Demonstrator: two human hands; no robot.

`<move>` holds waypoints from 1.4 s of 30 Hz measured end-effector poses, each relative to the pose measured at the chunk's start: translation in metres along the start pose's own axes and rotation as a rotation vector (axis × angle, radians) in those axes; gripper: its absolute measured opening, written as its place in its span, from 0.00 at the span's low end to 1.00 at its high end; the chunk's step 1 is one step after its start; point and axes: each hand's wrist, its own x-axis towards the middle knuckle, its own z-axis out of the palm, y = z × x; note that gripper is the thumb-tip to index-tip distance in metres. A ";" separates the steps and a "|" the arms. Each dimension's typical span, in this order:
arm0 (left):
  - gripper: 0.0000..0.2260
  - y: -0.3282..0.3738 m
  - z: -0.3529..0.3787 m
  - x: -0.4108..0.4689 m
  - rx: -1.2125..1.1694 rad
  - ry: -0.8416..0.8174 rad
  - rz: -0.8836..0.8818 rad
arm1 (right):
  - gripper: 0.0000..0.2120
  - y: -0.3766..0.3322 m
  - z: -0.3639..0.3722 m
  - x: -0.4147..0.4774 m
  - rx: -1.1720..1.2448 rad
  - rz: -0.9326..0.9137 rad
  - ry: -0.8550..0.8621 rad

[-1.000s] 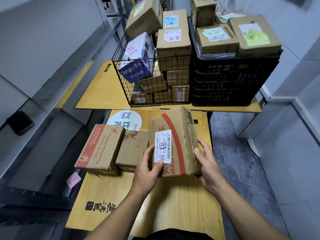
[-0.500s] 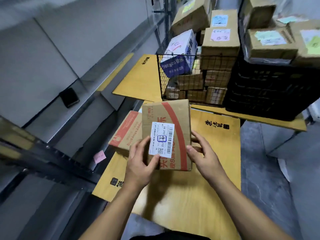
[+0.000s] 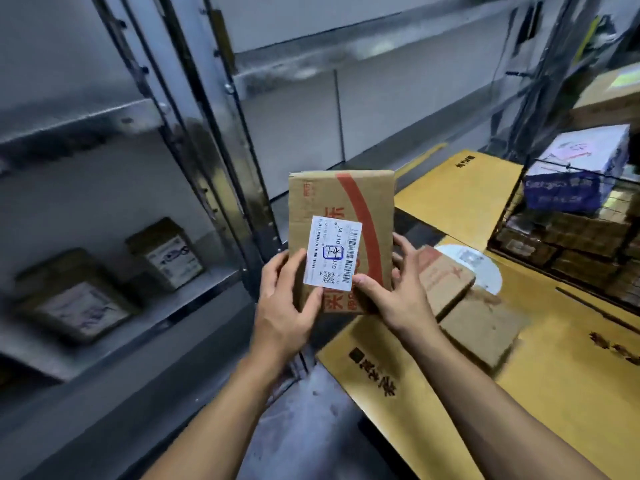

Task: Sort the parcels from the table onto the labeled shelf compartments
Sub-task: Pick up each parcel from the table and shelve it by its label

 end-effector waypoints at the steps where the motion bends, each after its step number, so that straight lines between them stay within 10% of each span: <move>1: 0.27 -0.004 -0.017 0.004 0.011 0.040 0.007 | 0.39 -0.011 0.018 0.006 -0.002 -0.035 -0.013; 23: 0.19 -0.047 -0.329 0.036 0.555 0.367 0.209 | 0.35 -0.233 0.248 0.090 0.249 -0.584 -0.212; 42: 0.25 -0.043 -0.349 0.072 1.039 0.177 -0.067 | 0.34 -0.271 0.334 0.192 0.048 -0.548 -0.402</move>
